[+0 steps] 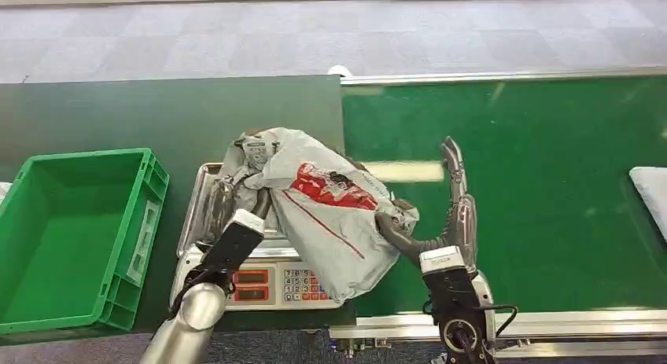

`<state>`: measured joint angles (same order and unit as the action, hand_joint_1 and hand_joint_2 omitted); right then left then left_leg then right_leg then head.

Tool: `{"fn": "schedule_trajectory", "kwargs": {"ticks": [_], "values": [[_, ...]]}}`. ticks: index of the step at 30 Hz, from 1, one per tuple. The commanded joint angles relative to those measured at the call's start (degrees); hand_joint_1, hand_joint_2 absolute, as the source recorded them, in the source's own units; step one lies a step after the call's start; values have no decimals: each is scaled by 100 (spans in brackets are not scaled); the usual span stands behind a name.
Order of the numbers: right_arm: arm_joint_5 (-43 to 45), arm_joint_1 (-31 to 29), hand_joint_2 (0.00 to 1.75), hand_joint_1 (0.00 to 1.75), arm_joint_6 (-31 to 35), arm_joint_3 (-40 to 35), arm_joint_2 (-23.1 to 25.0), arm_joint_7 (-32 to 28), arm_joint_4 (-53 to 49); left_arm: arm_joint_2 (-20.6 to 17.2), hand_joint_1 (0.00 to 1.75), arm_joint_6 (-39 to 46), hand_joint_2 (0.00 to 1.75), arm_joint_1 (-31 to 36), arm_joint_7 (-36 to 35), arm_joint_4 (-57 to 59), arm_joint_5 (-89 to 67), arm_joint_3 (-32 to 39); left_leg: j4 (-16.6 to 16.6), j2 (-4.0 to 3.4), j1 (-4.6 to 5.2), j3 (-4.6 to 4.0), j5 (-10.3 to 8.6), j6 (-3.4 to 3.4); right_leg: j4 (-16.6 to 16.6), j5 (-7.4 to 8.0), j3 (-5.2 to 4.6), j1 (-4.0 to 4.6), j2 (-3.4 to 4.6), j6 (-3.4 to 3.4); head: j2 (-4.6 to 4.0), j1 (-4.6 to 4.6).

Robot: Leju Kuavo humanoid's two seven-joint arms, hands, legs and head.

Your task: Moved the parcel from conveyor to table for the left to box.

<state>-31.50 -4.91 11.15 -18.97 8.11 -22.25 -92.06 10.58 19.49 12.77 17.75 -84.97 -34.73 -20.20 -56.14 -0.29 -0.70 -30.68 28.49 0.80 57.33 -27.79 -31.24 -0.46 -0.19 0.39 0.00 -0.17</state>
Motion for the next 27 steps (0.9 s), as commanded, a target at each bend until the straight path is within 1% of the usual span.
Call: {"fn": "schedule_trajectory", "kwargs": {"ticks": [1, 2, 3, 4, 5, 6, 7, 8, 9, 10, 11, 12, 14, 15, 16, 20, 21, 22, 23, 24, 25, 26, 27], "values": [[22, 141, 175, 0, 126, 94, -199, -5, 150, -444, 169, 1398, 175, -221, -261, -764, -885, 738, 15, -14, 0, 0, -10, -4, -14, 14, -6, 1, 18, -3, 0, 2], [18, 176, 175, 0, 148, 116, -192, -14, 129, -514, 168, 1407, 175, -223, -258, -801, -862, 787, 7, -10, 0, 2, -4, -2, -7, 7, -1, 1, 13, -2, 0, 2], [0, 212, 175, 0, 167, 125, -188, -10, 101, -471, 168, 1645, 175, -233, -727, -691, -1458, 1093, 12, -12, 0, 1, -7, -3, -12, 11, -3, 1, 16, -3, 0, 0], [-25, 244, 175, 0, 187, 129, -177, 0, 78, -518, 168, 1628, 175, -220, -1115, -649, -1774, 1296, 9, -10, 0, 4, -3, -2, -7, 6, 0, 1, 12, -3, 0, 0], [-33, 253, 175, 0, 194, 127, -174, 4, 68, -559, 168, 1627, 175, -211, -1119, -625, -1763, 1346, 17, -14, 1, 5, -8, -2, -14, 12, -2, 0, 18, -4, 0, 0], [-78, 287, 175, 0, 209, 139, -148, 60, 37, -539, 166, 1491, 175, -195, -1611, -525, -2095, 1628, 13, -11, 2, 9, -5, 0, -9, 7, 2, -1, 13, -4, 0, 0], [-132, 325, 175, 0, 188, 164, -85, 120, -7, -564, 171, 1520, 175, -188, -1850, -451, -2221, 1896, 17, -14, 1, 8, -9, 0, -11, 12, -1, 0, 17, -5, 0, 0], [-150, 333, 175, 0, 178, 160, -74, 138, -31, -594, 171, 1509, 175, -184, -1851, -425, -2193, 1962, 12, -9, 2, 7, -6, 0, -6, 6, 0, -1, 11, -4, 0, 2], [-194, 337, 175, 0, 133, 167, -34, 218, -58, -578, 175, 1471, 175, -190, -1974, -386, -2175, 2193, 14, -14, 1, 4, -8, 0, -8, 10, -3, 0, 17, -5, 0, 0], [-249, 331, 175, 0, 96, 182, -14, 292, -66, -544, 175, 1426, 175, -214, -2141, -331, -2240, 2409, 9, -16, 0, 4, -4, 0, -4, 7, -4, 1, 19, -3, 0, 0], [-253, 325, 175, 0, 94, 185, -13, 296, -67, -577, 175, 1438, 175, -229, -2132, -338, -2234, 2448, 13, -23, 0, 4, -7, -1, -8, 12, -7, 1, 25, -4, 0, 0], [-276, 312, 175, 0, 90, 210, -12, 319, -53, -535, 175, 1423, 175, -249, -2165, -281, -2244, 2629, 11, -20, 1, 5, -5, -1, -6, 8, -4, 1, 21, -3, 0, 2], [-275, 311, 175, 0, 89, 239, -21, 310, -30, -505, 175, 1393, 175, -260, -2115, -251, -2238, 2724, 16, -13, 1, 6, -7, -3, -10, 9, -1, 0, 15, -2, 0, 0], [-274, 301, 175, 0, 100, 247, -39, 309, -6, -446, 166, 1436, 175, -248, -2134, -207, -2264, 2810, 11, -9, 1, 6, -5, -3, -7, 5, 2, 0, 10, -1, 0, 0], [-276, 297, 175, 0, 123, 236, -89, 289, 39, -395, 171, 1460, 175, -209, -2134, -154, -2268, 2873, 8, -10, 0, 4, -3, -3, -6, 4, 0, 2, 10, -1, 0, 2], [-239, 305, 175, 0, 166, 209, -140, 296, 118, -310, 168, 1614, 175, -102, -2176, -39, -2406, 3039, 11, 0, 1, 2, -8, -5, -9, 6, 3, 0, 1, 0, 0, 2], [-237, 311, 175, 0, 176, 187, -138, 296, 136, -290, 171, 1689, 175, -79, -2208, -38, -2430, 3139, 8, 1, 0, 2, -7, -3, -8, 5, 4, 1, 1, 0, 0, 2], [-238, 304, 175, 0, 182, 161, -124, 296, 133, -299, 169, 1734, 175, -107, -2230, -84, -2428, 3236, 5, -1, 0, 4, -3, -2, -4, 2, 3, 1, 2, -1, 0, 0], [-231, 305, 175, 0, 189, 152, -117, 306, 134, -267, 152, 1775, 175, -143, -2249, -139, -2418, 3320, 18, 1, 0, -1, -16, -5, -18, 15, -1, 2, 2, -3, 0, 2], [-222, 296, 175, 0, 183, 145, -109, 328, 142, -250, 124, 1798, 175, -178, -2267, -170, -2401, 3400, 6, -2, -2, 1, -5, -1, -5, 4, -1, 3, 4, -2, 0, 0], [-217, 284, 175, 0, 168, 132, -107, 352, 153, -233, 105, 1807, 175, -216, -2306, -193, -2374, 3496, 14, -2, 0, 0, -11, -3, -11, 10, -4, 1, 5, -3, 0, 0], [-215, 260, 175, 0, 144, 118, -105, 389, 184, -210, 101, 1814, 175, -270, -2353, -221, -2322, 3646, 13, -5, -1, 2, -9, -2, -10, 9, -2, 2, 7, -3, 0, 0], [-216, 248, 175, 0, 134, 113, -101, 401, 200, -220, 101, 1817, 175, -304, -2380, -228, -2278, 3728, 9, -8, -1, 4, -5, -2, -8, 6, 0, 3, 9, -2, 0, 2]]}}
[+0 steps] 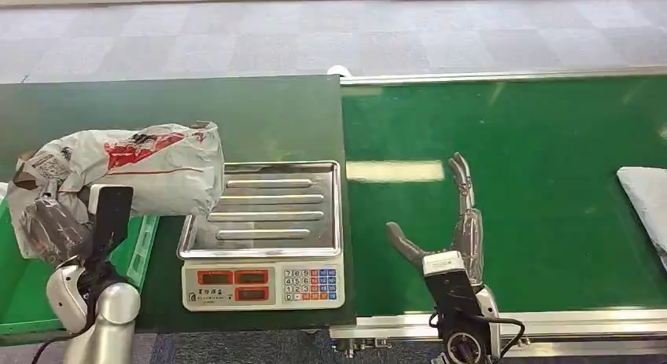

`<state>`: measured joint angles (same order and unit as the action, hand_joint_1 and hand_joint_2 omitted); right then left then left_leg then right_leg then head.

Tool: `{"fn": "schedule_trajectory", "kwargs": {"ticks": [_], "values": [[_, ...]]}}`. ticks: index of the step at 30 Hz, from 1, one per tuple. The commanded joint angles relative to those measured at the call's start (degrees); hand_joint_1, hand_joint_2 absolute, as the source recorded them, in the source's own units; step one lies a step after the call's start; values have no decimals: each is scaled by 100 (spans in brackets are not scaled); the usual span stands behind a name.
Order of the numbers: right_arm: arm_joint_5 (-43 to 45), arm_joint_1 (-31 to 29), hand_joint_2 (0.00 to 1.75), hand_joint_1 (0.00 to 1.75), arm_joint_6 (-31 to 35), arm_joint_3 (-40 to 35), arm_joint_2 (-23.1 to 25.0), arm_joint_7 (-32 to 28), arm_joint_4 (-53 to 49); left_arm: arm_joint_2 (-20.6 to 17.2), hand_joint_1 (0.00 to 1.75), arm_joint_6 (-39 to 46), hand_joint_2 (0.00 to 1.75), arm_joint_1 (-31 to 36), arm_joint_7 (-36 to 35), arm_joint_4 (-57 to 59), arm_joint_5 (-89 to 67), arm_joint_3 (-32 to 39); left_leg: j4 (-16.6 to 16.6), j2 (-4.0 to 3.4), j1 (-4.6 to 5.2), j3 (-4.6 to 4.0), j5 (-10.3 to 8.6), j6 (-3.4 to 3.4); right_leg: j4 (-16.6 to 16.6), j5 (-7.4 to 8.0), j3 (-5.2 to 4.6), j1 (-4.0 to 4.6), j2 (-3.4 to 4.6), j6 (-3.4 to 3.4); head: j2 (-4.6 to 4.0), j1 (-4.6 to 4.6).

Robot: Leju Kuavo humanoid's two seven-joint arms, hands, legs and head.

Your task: Moved the parcel from conveyor to table for the left to box.

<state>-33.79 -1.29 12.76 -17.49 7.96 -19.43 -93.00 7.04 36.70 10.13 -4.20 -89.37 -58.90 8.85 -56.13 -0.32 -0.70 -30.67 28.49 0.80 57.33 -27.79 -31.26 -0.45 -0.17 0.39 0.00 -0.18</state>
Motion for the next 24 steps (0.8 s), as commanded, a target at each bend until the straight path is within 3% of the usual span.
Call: {"fn": "schedule_trajectory", "kwargs": {"ticks": [1, 2, 4, 6, 14, 17, 18, 21, 22, 23, 24], "values": [[14, -118, 175, 0, -26, -36, -83, 118, 301, 120, 101, 87, 175, -56, -175, 205, 178, 844, 9, -9, 1, 7, -3, -2, -7, 6, 3, -1, 12, -1, 0, 0], [12, -125, 175, 0, -29, -39, -82, 123, 317, 127, 122, 106, 175, -75, -150, 190, 251, 898, 13, -11, 1, 6, -6, -3, -10, 9, 0, -1, 14, -1, 0, 2], [12, -138, 175, 0, -37, -45, -86, 133, 343, 144, 113, 160, 175, -89, -122, 176, 350, 984, 7, -9, 0, 6, -2, -3, -6, 5, 3, 1, 11, 0, 0, 2], [18, -158, 175, 0, -43, -44, -93, 153, 394, 174, 0, 324, 175, -101, 56, 160, 497, 1131, 9, -4, 0, 2, -5, -5, -10, 7, 3, 1, 7, 0, 0, 2], [31, -191, 175, 0, -40, -59, -89, 159, 523, 505, 0, 330, 175, 22, 1041, -17, 1027, 1316, 4, 3, -1, -7, -7, -4, -5, 7, -2, 2, -1, -1, 0, 2], [32, -198, 175, 0, -21, -53, -97, 160, 553, 504, 0, 330, 175, 46, 1403, -18, 1666, 1063, 4, 5, -2, -8, -8, -4, -7, 8, -2, 2, -1, -1, 0, 2], [44, -197, 175, 0, -19, -34, -114, 161, 552, 398, 0, -35, 175, 19, 1810, -123, 2851, 705, 4, 6, -2, -6, -7, -3, -6, 6, -1, 3, -4, -1, 0, 2], [119, -220, 175, 0, -90, 7, -159, 158, 535, 356, 0, -594, 175, -27, 2420, -376, 4145, 398, 2, 14, -3, -9, -8, -4, -5, 6, -4, 4, -10, -2, 0, 0], [175, -260, 175, 0, -151, 31, -174, 165, 557, 364, 0, -912, 175, -111, 2919, -613, 4841, 269, -1, 12, -3, -8, -5, -3, -2, 3, -2, 3, -9, -1, 0, 0], [189, -284, 175, 0, -166, 48, -179, 165, 573, 381, 0, -910, 175, -164, 2890, -697, 4841, 222, -1, 14, -5, -15, -8, -5, -6, 8, -7, 6, -9, -1, 0, 2], [257, -327, 175, 0, -253, 63, -185, 168, 636, 417, 0, -1094, 175, -326, 3485, -1017, 5331, 47, -1, 6, -4, -12, -5, -6, -5, 7, -6, 5, -3, 1, 0, 2]]}}
